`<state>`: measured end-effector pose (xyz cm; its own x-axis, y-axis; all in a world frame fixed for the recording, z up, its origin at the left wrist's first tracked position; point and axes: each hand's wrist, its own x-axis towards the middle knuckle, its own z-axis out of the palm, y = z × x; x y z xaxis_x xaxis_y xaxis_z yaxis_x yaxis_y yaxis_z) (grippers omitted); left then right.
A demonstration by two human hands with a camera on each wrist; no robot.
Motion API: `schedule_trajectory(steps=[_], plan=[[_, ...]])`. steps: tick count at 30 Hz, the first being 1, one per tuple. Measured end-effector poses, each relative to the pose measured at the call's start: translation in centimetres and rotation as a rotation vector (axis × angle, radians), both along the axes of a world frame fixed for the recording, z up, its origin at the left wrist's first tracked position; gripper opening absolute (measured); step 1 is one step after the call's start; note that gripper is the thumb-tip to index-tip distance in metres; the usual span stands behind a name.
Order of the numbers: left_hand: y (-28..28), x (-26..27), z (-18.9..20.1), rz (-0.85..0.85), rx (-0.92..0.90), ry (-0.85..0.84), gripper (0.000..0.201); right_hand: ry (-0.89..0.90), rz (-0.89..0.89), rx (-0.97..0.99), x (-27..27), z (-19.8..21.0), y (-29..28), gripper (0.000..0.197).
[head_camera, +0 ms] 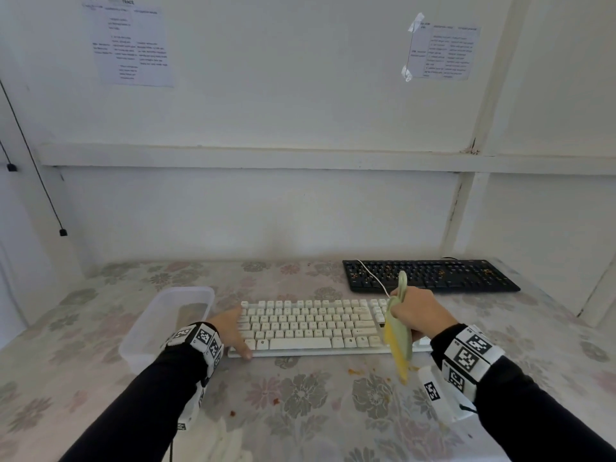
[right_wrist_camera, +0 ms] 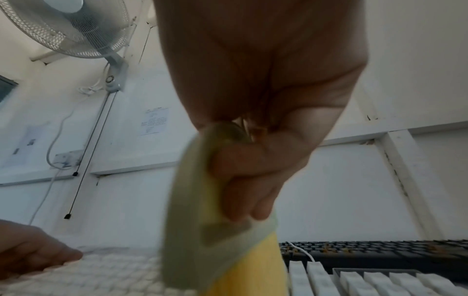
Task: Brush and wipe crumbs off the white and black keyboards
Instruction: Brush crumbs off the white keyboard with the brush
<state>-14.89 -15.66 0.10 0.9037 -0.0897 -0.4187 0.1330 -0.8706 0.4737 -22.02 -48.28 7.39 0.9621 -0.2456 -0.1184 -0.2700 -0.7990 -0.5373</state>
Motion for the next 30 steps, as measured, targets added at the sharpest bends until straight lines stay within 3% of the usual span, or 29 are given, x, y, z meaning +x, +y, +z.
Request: schedule_trajectory(steps=[4, 9, 12, 15, 20, 22, 25, 28, 30], plan=[[0.5, 0.1, -0.5, -0.015, 0.0, -0.042, 0.112, -0.116, 0.03, 0.063, 0.1, -0.4, 0.3, 0.044], [0.9, 0.0, 0.2, -0.057, 0.011, -0.103, 0.09, -0.263, 0.129, 0.199, 0.0, 1.0, 4.0, 0.037], [1.9, 0.0, 2.0, -0.092, -0.058, -0.141, 0.075, -0.287, 0.203, 0.276, 0.5, 2.7, 8.5, 0.021], [4.8, -0.4, 4.4, -0.067, -0.188, -0.236, 0.08, -0.296, 0.29, 0.37, 1.2, 3.8, 14.2, 0.02], [12.1, -0.9, 5.5, 0.003, -0.215, -0.334, 0.084, -0.243, 0.4, 0.516, 2.6, 4.5, 24.8, 0.021], [14.6, -1.5, 5.0, 0.019, -0.243, -0.274, 0.089, -0.215, 0.429, 0.546, 3.2, 4.1, 28.6, 0.017], [17.3, -1.9, 3.8, 0.033, -0.413, -0.025, 0.112, -0.193, 0.472, 0.437, 4.0, 2.9, 33.3, 0.015], [19.0, -2.4, 2.8, -0.017, -0.592, 0.124, 0.105, -0.113, 0.47, 0.371, 4.8, 1.3, 36.3, 0.016], [19.8, -2.4, 2.0, -0.055, -0.612, 0.161, 0.136, -0.087, 0.465, 0.259, 5.4, 0.4, 37.4, 0.021]])
